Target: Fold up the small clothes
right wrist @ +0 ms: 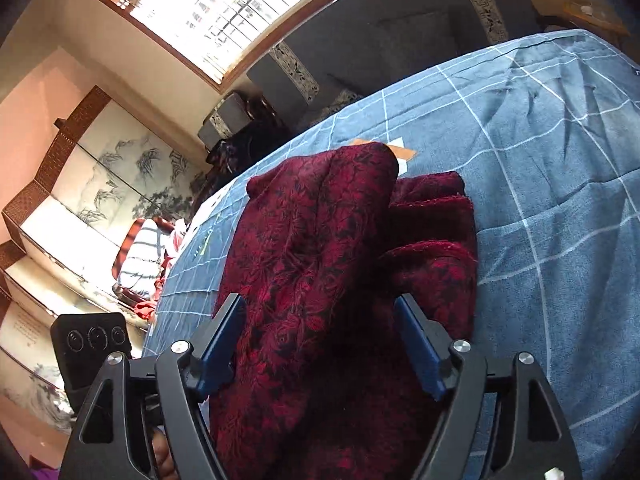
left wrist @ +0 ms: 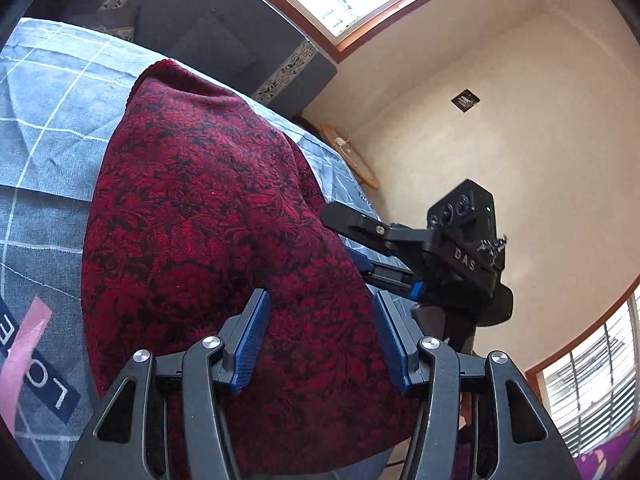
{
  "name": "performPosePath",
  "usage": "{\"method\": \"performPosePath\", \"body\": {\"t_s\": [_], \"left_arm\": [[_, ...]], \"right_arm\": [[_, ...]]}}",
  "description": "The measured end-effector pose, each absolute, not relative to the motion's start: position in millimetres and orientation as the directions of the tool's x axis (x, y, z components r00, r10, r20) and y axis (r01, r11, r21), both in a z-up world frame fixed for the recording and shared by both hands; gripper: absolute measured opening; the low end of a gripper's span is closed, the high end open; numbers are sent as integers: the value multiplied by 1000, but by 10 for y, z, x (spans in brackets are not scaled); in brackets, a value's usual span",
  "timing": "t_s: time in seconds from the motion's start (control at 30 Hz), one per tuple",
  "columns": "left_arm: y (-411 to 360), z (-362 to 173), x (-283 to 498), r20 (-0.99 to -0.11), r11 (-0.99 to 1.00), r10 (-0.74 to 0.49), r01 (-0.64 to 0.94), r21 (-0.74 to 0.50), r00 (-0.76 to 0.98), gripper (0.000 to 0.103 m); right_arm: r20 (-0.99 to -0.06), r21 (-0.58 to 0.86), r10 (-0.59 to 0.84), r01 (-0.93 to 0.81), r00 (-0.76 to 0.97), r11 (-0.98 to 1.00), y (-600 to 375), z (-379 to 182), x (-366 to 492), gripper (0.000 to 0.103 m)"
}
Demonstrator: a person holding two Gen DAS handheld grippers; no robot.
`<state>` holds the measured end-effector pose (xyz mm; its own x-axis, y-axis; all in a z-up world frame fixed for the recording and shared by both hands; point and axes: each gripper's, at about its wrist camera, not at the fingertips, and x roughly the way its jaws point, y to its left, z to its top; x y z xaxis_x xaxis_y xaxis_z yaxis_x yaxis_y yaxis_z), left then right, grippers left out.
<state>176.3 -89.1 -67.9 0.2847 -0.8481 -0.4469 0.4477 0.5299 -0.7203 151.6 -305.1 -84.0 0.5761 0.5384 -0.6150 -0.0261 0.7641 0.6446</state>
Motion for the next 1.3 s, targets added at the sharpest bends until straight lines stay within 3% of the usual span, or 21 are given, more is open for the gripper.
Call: {"method": "performPosePath", "body": {"t_s": [0.07, 0.1, 0.13, 0.33, 0.5, 0.67, 0.77, 0.8, 0.83, 0.9, 0.97, 1.0, 1.03, 1.07, 1.23, 1.3], "left_arm": [[-902, -662, 1711, -455, 546, -838, 457, -702, 302, 55], [-907, -651, 1688, -461, 557, -830, 462, -690, 313, 56], [-917, -634, 1667, -467, 569, -822, 468, -676, 326, 56], [-1033, -664, 1552, -465, 569, -822, 501, -652, 328, 65], [-1155, -947, 1589, -525, 588, -806, 477, -653, 274, 67], [-1151, -1055, 1638, -511, 575, -816, 469, -670, 271, 67], [-1148, -1041, 1671, -515, 578, -814, 463, -672, 269, 67], [-1145, -1034, 1676, -514, 579, -814, 463, -672, 271, 67], [-1144, -1024, 1685, -514, 580, -813, 462, -671, 273, 67], [-1136, -1014, 1693, -516, 583, -811, 458, -671, 277, 67], [-1071, -1000, 1663, -511, 586, -809, 447, -676, 289, 67], [-1055, -962, 1653, -508, 589, -808, 440, -678, 299, 67], [-1030, -917, 1649, -503, 592, -806, 434, -679, 313, 67], [-1000, -867, 1648, -496, 596, -803, 431, -678, 330, 67], [-946, -694, 1594, -451, 572, -819, 447, -687, 355, 68], [-1028, -749, 1594, -475, 574, -819, 463, -675, 324, 69]], "right_arm": [[-599, 666, 568, -43, 565, 745, -3009, -883, 1588, 53], [-607, 655, 560, -43, 564, 754, -2988, -889, 1616, 25], [-602, 649, 552, -49, 577, 759, -2990, -856, 1620, 21], [-527, 621, 486, -75, 697, 781, -3170, -540, 1187, 17], [-569, 598, 397, 31, 720, 801, -3442, -741, 741, 17], [-607, 629, 388, 121, 694, 768, -3663, -1100, 520, 14], [-520, 707, 456, 64, 722, 704, -3711, -993, 602, 18], [-502, 721, 476, 46, 722, 691, -3707, -945, 680, 25], [-502, 717, 486, 30, 715, 696, -3655, -892, 770, 40], [-527, 695, 502, 7, 686, 719, -3524, -854, 999, 52], [-539, 699, 542, -17, 645, 715, -3372, -890, 1207, 52], [-564, 675, 535, -22, 629, 738, -3298, -912, 1308, 48], [-601, 632, 504, -17, 620, 775, -3222, -927, 1379, 24], [-613, 616, 499, -23, 612, 787, -3169, -928, 1413, 15], [-511, 596, 444, -69, 736, 800, -3197, -536, 959, 14], [-501, 593, 409, -42, 763, 804, -3270, -505, 734, 14]]}}
